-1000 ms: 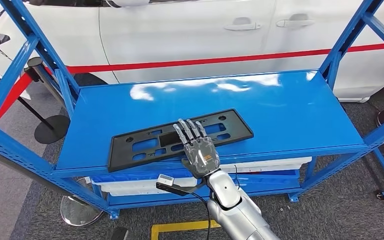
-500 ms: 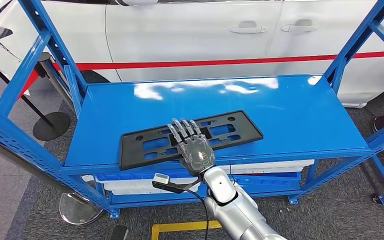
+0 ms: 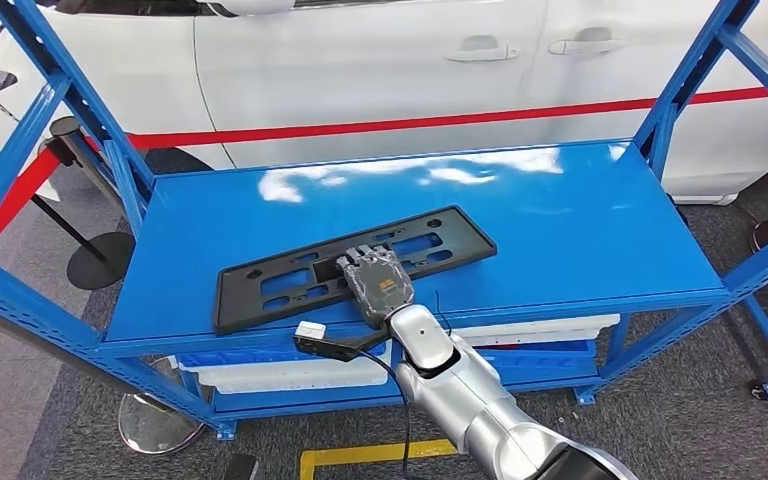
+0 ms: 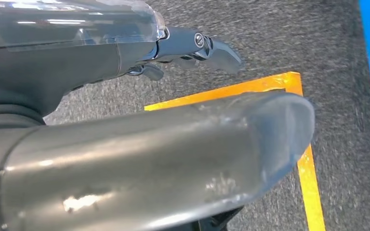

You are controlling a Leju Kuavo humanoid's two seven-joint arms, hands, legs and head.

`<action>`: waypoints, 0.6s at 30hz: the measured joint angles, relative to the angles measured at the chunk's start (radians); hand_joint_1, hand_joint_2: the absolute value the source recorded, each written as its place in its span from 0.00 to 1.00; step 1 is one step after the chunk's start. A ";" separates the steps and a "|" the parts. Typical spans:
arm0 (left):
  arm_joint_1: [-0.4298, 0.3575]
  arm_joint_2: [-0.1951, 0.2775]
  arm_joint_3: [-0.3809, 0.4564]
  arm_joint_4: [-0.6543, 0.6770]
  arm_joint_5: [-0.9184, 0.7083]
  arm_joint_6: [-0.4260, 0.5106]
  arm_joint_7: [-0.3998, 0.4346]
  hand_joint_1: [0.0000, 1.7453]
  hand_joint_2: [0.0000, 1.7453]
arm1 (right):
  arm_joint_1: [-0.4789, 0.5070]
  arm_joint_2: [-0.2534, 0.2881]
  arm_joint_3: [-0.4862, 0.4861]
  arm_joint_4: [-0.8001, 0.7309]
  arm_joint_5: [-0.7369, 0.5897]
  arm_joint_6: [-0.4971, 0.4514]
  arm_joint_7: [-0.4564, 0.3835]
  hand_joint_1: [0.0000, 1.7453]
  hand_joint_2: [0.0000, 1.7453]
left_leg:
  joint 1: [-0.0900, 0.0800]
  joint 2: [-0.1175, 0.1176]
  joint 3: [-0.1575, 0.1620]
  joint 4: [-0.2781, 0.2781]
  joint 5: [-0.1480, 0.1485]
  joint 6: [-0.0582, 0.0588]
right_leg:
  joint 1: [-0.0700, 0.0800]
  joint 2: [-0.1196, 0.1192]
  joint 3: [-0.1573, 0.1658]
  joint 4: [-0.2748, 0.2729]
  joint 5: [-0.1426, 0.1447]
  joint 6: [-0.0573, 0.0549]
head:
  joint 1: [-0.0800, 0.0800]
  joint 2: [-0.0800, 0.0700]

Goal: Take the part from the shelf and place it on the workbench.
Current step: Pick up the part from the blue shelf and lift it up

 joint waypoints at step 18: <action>0.024 0.016 0.002 0.000 0.022 -0.030 -0.050 0.00 0.00 | -0.025 -0.032 0.004 0.065 -0.012 -0.022 0.003 1.00 1.00 | -0.004 -0.005 0.111 -0.237 0.093 0.042 | -0.008 -0.001 -0.016 0.046 -0.013 0.047 | 0.008 0.000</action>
